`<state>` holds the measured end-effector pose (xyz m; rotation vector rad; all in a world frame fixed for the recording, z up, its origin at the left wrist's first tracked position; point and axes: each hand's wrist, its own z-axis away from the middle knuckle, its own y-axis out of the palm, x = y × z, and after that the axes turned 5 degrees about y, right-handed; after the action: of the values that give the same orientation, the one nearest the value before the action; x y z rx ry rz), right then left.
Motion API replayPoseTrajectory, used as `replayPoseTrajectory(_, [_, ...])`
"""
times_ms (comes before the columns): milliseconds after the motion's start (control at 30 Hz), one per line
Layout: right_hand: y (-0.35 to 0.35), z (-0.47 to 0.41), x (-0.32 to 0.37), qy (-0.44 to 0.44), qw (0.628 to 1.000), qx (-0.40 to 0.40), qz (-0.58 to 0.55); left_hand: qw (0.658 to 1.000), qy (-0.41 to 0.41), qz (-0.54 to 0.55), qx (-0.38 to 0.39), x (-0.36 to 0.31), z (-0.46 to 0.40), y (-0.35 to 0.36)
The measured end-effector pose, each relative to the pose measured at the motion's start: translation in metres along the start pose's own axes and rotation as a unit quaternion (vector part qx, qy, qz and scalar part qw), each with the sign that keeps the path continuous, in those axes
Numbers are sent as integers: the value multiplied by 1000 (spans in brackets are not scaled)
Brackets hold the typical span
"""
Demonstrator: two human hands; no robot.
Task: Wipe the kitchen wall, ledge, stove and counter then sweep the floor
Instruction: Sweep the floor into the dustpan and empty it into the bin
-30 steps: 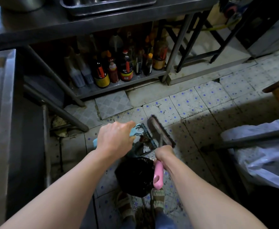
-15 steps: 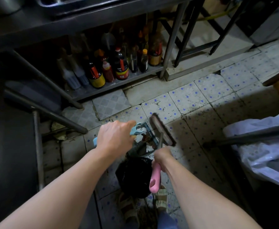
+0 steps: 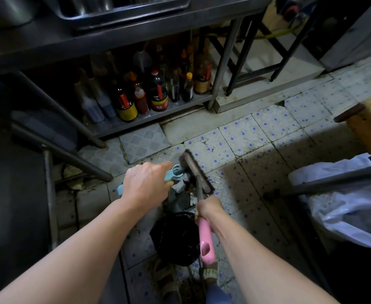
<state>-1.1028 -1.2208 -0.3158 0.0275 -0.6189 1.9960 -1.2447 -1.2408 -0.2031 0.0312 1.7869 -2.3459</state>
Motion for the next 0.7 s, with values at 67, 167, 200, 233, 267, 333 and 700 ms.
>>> replayPoseTrajectory(67, [-4,-4,3,-5,1000,-14,-6,1000,2,2,-1,4,3,-2])
replayPoseTrajectory(167, [-14,-15,9,1,1000,-13,-27,1000,-1,-1,1,14,4,-1])
replayPoseTrajectory(200, [-16,-20,11,8,999,-14,-31,1000,-6,-1,0,18,4,0])
replayPoseTrajectory(233, [-18,-25,13,14,999,-14,-35,1000,-11,0,0,23,3,2])
replayPoseTrajectory(267, [-19,-29,13,20,999,-15,-36,1000,-12,0,0,25,4,3])
replayPoseTrajectory(333, [-15,-36,14,25,999,-16,-37,1000,-9,-2,-3,29,4,7])
replayPoseTrajectory(700, [54,-7,8,12,996,65,-57,1000,-10,-4,-8,35,3,14])
